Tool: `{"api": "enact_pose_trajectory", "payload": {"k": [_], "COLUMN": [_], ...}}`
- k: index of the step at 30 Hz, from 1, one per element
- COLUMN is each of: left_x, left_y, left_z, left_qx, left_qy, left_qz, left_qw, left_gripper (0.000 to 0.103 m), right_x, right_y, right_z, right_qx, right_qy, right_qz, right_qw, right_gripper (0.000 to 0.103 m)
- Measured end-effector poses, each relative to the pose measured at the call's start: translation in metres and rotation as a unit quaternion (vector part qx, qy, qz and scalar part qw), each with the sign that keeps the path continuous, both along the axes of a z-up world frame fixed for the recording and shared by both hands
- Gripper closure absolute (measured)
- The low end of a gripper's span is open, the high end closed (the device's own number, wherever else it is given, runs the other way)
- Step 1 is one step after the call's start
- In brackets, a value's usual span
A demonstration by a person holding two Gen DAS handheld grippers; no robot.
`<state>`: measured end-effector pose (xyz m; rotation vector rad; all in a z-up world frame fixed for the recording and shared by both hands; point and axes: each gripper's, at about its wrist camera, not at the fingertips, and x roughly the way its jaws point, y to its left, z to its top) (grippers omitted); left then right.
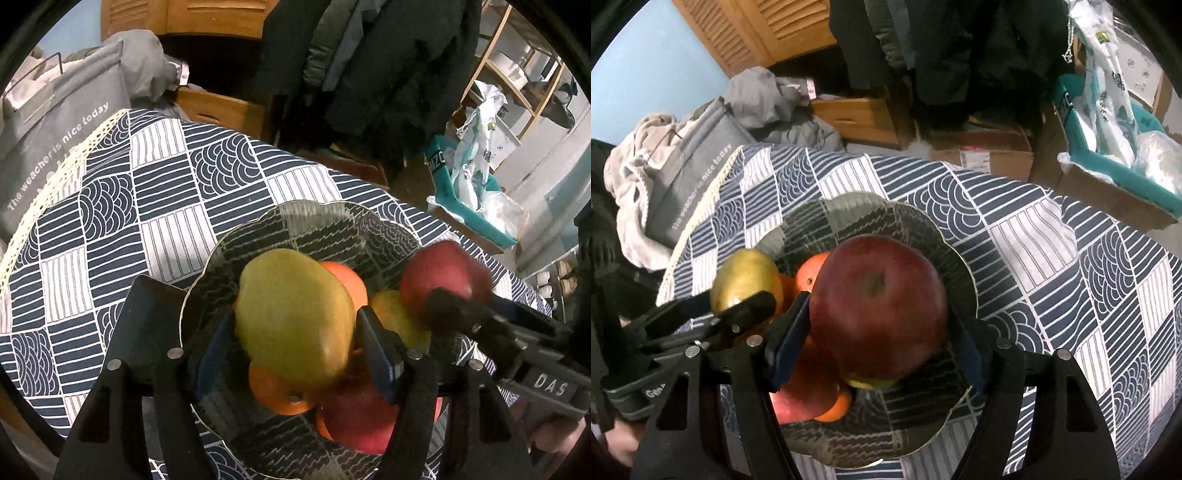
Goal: Organize fruits
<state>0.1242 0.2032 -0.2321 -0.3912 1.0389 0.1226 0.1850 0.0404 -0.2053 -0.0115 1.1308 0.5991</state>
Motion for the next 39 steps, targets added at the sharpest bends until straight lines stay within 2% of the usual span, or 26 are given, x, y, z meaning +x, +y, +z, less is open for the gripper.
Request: {"api": "enact_pose_trajectory", "payload": {"k": [2, 16, 27, 33, 39], "left_x": [0.0, -0.01, -0.039, -0.057, -0.074], "left_y": [-0.002, -0.025, -0.045, -0.061, -0.086], "left_z": [0.003, 0.029, 0.082, 0.113, 0.143], "left_qx": [0.0, 0.029, 0.059, 0.066, 0.084], "left_qy": [-0.006, -0.029, -0.083, -0.116, -0.151], "left_qz": [-0.003, -0.034, -0.054, -0.061, -0.085], "left_qw": [1.0, 0.9986, 0.9933, 0.9891, 0.9813], "left_gripper": [0.025, 0.024, 0.024, 0.021, 0.017], "right_x": [0.001, -0.012, -0.036, -0.055, -0.078], "right_y": [-0.003, -0.016, -0.047, -0.07, -0.092], "right_z": [0.005, 0.032, 0.08, 0.111, 0.141], "right_qx": [0.009, 0.001, -0.029, -0.031, -0.038], "right_qy": [-0.003, -0.036, -0.117, -0.16, -0.204], "right_qz": [0.0, -0.009, -0.042, -0.061, -0.08], "right_qw": [1.0, 0.999, 0.992, 0.985, 0.975], "right_gripper": [0.029, 0.025, 0.025, 0.025, 0.022]}}
